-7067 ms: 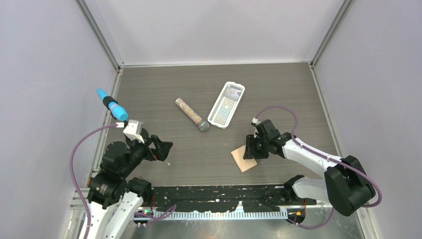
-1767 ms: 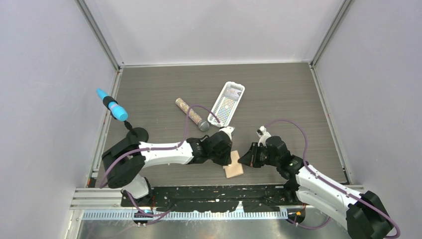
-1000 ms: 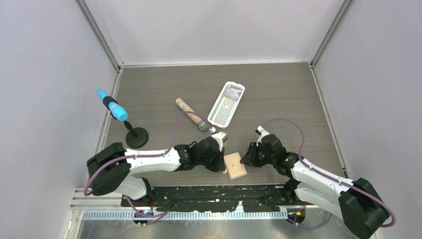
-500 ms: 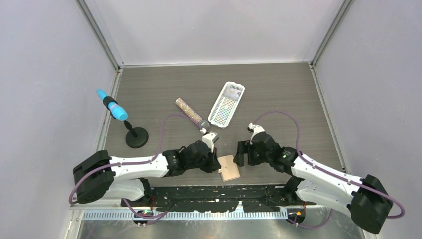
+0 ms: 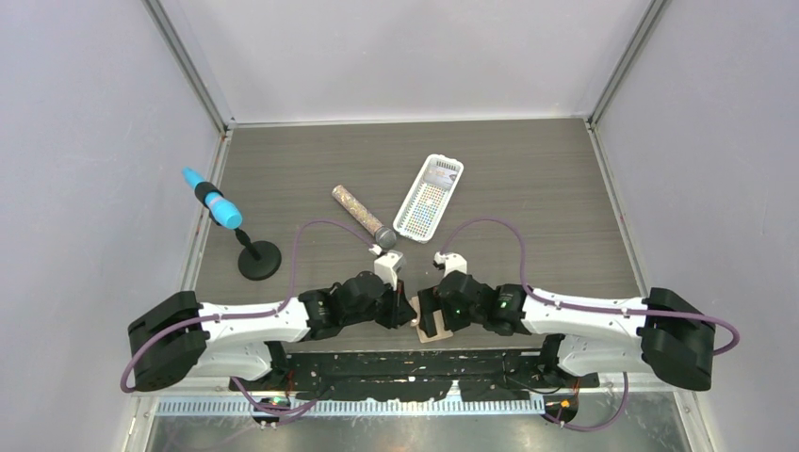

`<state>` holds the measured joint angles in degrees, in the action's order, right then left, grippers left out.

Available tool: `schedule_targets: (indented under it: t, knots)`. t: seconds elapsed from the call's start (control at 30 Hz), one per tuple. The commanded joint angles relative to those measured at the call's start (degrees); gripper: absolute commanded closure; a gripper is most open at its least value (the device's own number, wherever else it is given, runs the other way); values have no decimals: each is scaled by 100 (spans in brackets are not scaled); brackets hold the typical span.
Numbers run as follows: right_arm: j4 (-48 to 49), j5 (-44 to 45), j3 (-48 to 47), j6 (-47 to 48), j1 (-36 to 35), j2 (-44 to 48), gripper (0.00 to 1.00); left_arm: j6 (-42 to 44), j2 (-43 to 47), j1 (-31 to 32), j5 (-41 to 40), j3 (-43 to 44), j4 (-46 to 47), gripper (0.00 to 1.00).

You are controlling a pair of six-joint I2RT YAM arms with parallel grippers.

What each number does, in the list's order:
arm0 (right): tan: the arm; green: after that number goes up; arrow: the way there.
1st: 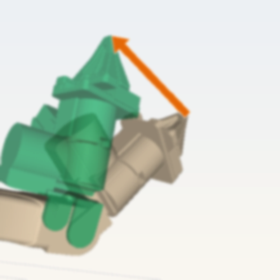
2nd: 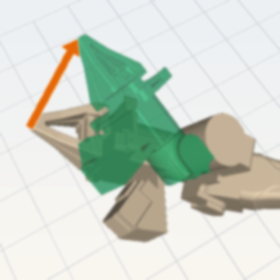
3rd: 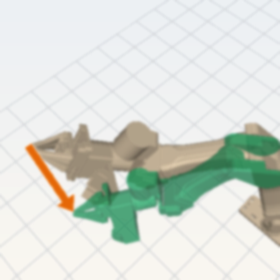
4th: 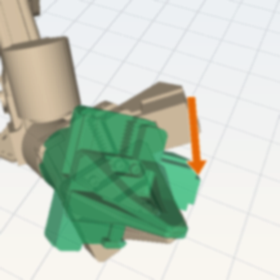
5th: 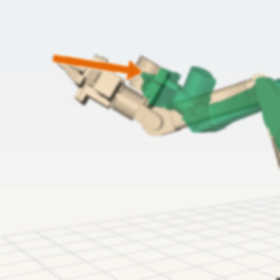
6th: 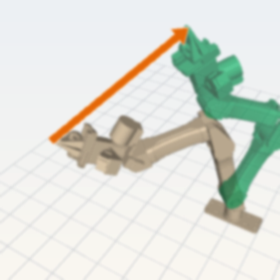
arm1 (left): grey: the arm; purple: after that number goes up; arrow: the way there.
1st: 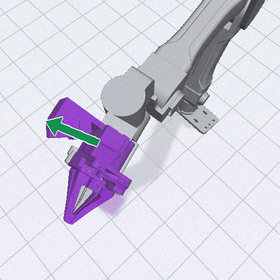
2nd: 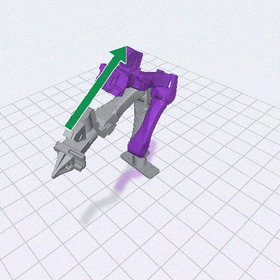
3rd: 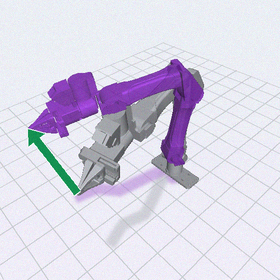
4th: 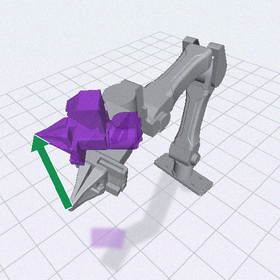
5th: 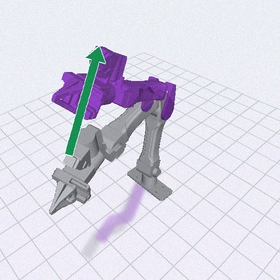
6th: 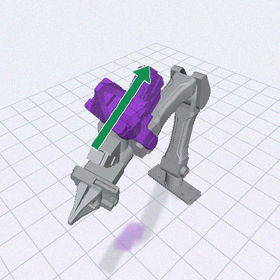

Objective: Take the credit cards out of the card holder
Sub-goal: Open the card holder at the center of the board.

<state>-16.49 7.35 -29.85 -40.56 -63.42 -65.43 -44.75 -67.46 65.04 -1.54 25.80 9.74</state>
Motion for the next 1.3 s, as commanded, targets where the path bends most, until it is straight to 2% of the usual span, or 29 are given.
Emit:
schedule_targets:
  t: [0.0, 0.5, 0.67, 0.93, 1.27]
  knots:
    - [351, 544, -224, -416, -283, -118, 2, -16, 122, 22, -106, -23, 482, 100]
    - [63, 1305, -407, -792, -727, -455, 3, -60, 89, 25, -116, -64, 543, 100]
    - [-132, 1590, -363, -891, -733, -276, 0, -61, 174, 26, -241, -153, 404, 100]
    - [-685, 2020, -424, -838, -731, 364, 16, -64, 289, 27, -410, -342, 240, 100]
    - [-1692, 2554, -465, -1024, -503, 833, 26, -45, 561, 24, -615, -527, -56, 100]
